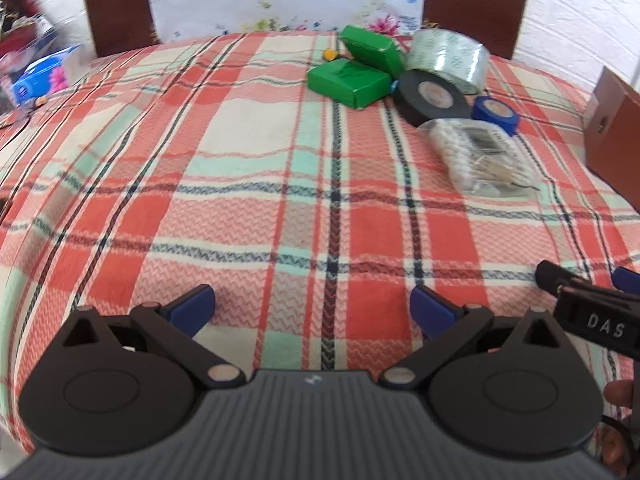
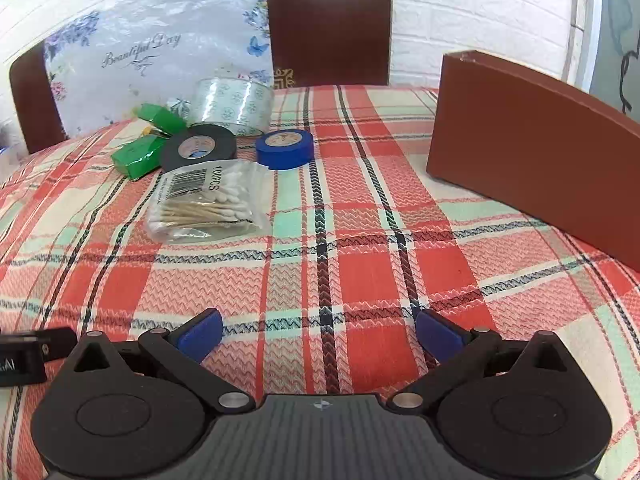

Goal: Organize objects
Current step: 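Reach the left gripper to the clear bag of cotton swabs and grasp it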

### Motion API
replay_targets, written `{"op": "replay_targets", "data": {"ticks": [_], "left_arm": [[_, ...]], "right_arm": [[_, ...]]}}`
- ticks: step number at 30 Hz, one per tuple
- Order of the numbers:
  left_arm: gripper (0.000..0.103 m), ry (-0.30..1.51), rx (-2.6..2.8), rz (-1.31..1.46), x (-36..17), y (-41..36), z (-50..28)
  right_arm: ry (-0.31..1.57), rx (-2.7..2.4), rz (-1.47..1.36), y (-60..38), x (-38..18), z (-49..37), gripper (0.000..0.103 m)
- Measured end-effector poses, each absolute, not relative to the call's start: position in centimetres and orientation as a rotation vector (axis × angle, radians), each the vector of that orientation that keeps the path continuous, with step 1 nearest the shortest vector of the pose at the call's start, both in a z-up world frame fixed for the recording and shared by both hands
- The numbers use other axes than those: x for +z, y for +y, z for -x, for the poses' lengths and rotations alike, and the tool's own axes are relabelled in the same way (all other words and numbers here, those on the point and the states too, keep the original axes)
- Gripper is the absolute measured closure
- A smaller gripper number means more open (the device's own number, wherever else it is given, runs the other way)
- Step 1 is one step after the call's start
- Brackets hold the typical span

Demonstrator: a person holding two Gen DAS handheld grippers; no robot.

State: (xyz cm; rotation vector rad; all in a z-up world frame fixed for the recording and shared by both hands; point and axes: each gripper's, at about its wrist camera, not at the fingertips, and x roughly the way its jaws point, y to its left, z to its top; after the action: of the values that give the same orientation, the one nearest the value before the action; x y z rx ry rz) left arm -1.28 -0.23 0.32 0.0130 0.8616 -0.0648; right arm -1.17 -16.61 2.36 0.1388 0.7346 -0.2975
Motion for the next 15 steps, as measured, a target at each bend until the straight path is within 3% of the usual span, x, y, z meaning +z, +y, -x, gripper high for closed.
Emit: {"op": "replay_targets", "data": {"ticks": [11, 14, 15], "left_arm": [[0.000, 0.754, -0.180, 0.019, 5.4, -0.4, -3.3], [0.000, 0.784, -0.271, 0.065, 6.0, -1.4, -4.8], [0.005, 0.794, -0.292, 0.072, 5.9, -1.9, -5.1]], "right_arm": [[0.636, -0.159, -0.014, -16.4, 4.5, -1.3, 0.002], [0.686, -0.071, -0.043, -16.9, 4.3, -2.9, 0.008], [0.690, -0.050, -0.045, -16.8, 4.2, -3.2, 0.012]]}}
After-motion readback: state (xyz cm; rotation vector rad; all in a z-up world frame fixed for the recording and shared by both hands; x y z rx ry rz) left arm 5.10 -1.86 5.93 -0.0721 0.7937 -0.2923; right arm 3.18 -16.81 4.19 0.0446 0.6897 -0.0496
